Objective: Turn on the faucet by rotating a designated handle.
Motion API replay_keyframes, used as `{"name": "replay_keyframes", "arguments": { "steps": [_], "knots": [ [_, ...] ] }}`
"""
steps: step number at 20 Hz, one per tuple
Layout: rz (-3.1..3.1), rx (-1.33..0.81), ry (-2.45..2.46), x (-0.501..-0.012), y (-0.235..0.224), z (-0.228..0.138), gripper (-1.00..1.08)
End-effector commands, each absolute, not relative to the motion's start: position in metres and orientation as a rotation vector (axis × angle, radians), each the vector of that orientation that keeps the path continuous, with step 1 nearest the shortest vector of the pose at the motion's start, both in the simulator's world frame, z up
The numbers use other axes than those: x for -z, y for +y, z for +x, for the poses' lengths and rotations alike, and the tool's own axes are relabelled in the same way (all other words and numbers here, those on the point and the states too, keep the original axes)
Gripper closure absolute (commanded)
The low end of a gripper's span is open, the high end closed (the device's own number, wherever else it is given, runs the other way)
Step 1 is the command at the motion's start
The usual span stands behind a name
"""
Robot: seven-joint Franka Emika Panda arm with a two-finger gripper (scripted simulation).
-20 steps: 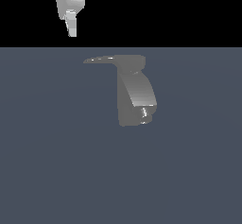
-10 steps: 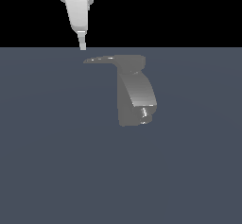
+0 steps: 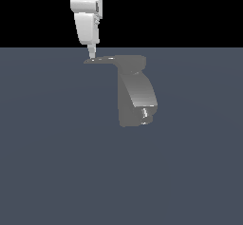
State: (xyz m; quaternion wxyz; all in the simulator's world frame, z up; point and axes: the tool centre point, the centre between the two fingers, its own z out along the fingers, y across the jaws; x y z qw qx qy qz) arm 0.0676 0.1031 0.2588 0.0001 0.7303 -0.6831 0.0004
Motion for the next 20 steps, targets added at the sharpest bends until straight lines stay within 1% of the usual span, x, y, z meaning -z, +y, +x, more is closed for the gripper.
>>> {"name": "replay_keyframes", "arguments": {
  "steps": [1,6,13,20],
  "knots": [
    [2.257,-0.002,-2.184,-0.254,0.099,0.076,1.08],
    [2.218,-0.001,-2.224,-0.249,0.094,0.084,1.08],
    [2.213,0.0,-2.229,-0.249,0.094,0.085,1.08],
    [2.213,0.0,-2.229,-0.249,0.095,0.066,1.08]
  ]
}}
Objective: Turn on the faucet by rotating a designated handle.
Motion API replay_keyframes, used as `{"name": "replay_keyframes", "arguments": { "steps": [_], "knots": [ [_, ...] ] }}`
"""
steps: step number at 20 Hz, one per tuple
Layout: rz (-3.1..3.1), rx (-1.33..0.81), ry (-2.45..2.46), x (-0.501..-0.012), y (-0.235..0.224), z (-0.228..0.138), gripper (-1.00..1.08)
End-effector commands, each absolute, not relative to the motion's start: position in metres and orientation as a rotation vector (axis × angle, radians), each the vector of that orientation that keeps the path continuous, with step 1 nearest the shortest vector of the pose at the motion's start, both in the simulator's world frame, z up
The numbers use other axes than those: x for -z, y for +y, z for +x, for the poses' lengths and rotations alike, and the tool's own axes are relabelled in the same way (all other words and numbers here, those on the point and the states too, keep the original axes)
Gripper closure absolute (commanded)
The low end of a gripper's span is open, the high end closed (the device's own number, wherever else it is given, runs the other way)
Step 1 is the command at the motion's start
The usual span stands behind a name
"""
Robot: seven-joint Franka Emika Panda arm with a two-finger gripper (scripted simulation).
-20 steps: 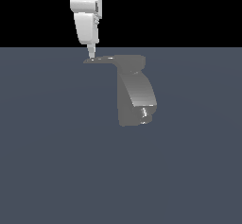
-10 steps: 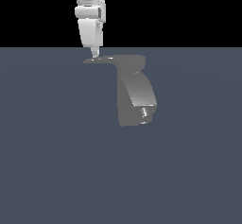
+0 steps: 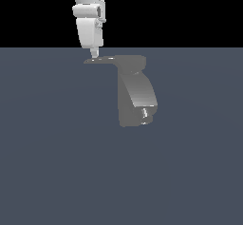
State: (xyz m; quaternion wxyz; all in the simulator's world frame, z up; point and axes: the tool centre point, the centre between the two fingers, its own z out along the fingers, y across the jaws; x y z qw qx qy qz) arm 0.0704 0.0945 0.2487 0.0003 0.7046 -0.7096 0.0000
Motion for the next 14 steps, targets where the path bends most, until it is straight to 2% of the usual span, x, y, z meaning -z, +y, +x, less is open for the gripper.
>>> {"name": "replay_keyframes", "arguments": {
  "steps": [1,14],
  "knots": [
    [2.213,0.0,-2.229,-0.249,0.095,0.063,1.08],
    [2.213,0.0,-2.229,-0.249,0.097,0.026,1.08]
  ]
}}
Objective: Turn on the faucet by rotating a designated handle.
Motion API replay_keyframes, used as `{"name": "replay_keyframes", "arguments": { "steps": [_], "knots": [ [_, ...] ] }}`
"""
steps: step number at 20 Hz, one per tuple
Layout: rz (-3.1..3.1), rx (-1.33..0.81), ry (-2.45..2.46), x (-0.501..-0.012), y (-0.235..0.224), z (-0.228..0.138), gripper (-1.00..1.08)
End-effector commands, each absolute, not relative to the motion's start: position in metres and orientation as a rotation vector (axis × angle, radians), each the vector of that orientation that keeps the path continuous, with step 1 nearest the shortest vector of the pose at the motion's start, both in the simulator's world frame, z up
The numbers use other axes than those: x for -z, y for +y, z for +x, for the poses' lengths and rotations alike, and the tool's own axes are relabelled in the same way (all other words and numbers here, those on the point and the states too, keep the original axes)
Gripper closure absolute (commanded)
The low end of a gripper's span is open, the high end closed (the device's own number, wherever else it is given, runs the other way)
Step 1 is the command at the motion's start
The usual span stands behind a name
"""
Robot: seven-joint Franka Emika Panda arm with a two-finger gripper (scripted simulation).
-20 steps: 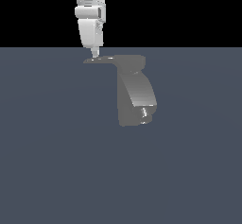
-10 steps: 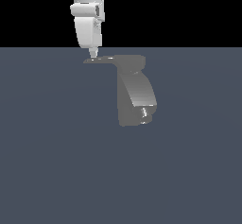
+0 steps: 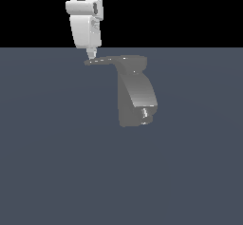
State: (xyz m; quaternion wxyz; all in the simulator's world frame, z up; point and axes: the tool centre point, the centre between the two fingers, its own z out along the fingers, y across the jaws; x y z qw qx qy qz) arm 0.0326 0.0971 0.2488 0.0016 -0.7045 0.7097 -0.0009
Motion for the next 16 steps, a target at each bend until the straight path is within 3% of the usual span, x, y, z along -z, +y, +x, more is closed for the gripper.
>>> {"name": "replay_keyframes", "arguments": {
  "steps": [1,16],
  "knots": [
    [-2.213,0.0,2.23,-0.249,0.097,0.023,1.08],
    [-2.213,0.0,2.23,-0.249,0.1,-0.019,1.08]
  ]
}}
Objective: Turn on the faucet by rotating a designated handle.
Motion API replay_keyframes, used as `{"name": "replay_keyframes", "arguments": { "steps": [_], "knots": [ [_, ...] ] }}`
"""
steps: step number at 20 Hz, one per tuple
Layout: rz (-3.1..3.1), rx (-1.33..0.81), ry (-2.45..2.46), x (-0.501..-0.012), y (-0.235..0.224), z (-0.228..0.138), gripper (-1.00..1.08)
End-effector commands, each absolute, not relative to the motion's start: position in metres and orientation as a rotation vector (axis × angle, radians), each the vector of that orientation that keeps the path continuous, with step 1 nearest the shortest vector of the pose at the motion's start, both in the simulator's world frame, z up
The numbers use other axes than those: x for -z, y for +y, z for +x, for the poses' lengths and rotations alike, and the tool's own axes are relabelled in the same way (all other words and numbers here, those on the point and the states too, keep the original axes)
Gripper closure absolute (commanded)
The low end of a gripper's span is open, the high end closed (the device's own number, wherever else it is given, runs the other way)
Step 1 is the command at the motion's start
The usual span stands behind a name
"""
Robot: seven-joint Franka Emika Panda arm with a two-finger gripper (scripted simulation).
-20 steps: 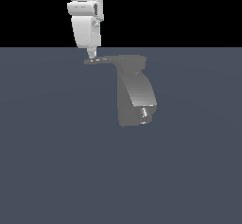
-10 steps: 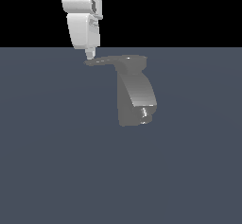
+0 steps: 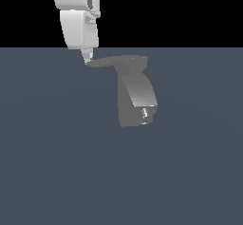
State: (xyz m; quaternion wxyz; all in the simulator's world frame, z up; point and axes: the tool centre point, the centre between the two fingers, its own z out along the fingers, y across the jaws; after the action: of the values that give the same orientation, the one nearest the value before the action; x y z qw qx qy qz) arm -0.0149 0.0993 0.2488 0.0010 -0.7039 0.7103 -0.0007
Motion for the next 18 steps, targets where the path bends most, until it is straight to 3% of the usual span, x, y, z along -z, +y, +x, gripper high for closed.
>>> {"name": "replay_keyframes", "arguments": {
  "steps": [1,18],
  "knots": [
    [-2.21,0.002,2.23,-0.249,0.099,-0.015,1.08],
    [-2.211,0.001,2.23,-0.249,0.064,-0.059,1.08]
  ]
}}
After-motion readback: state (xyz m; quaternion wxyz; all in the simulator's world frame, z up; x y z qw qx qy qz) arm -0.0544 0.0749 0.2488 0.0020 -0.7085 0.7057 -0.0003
